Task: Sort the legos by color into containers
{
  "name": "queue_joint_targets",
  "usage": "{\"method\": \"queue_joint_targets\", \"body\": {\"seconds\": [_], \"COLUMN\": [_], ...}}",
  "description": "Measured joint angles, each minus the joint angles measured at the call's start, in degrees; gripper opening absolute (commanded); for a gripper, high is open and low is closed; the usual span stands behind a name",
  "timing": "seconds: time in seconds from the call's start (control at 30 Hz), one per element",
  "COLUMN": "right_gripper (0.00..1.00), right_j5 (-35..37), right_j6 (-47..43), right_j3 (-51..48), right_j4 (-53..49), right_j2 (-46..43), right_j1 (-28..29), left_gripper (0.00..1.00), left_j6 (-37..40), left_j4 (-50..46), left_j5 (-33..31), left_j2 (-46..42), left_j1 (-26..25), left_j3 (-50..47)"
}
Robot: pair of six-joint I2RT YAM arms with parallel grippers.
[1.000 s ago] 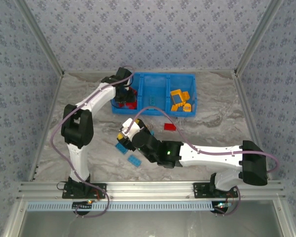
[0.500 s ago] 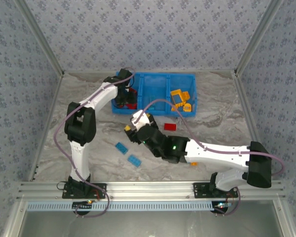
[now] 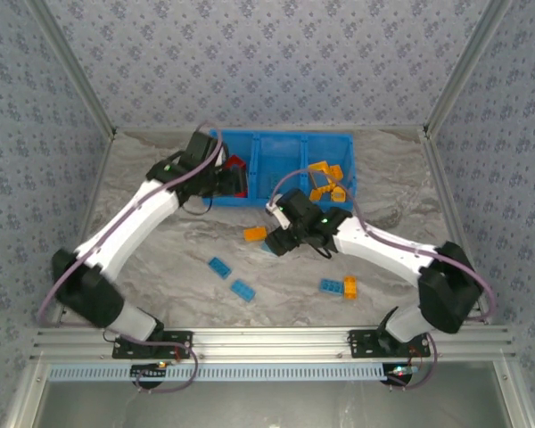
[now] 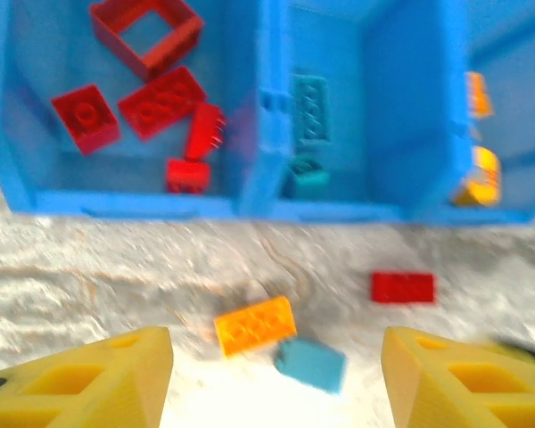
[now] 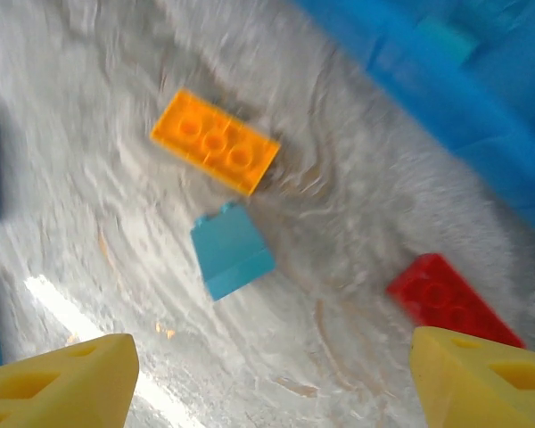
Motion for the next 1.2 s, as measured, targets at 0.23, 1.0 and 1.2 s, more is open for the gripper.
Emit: {"method": "queue_joint_targets", "body": {"seconds": [0.23,1.0,1.2], "right_gripper": [0.82,0.33,0.31], "right_j5": [-0.9,-1.0,-0.8], "right_j6": [-6.6,-9.0,-6.7], "right_j3": [5.1,12.5,12.5], "right_j4": [-3.4,-4.7,-8.2], "right_j2": [12.9,22.3,16.6], "right_j1": [0.5,0.5,0.3], "left_gripper": [0.67,0.69,0.69], "left_j6": [-4.3,-13.3,-13.2], "left_j4": [3.3,-4.3,-3.7], "left_j5": [2.1,2.1,2.1], "left_j2": [-24.1,-52.5,-50.7], "left_j1": [-7.8,-9.7,-9.7], "left_j3": [-19.7,-32.7,-32.7]}}
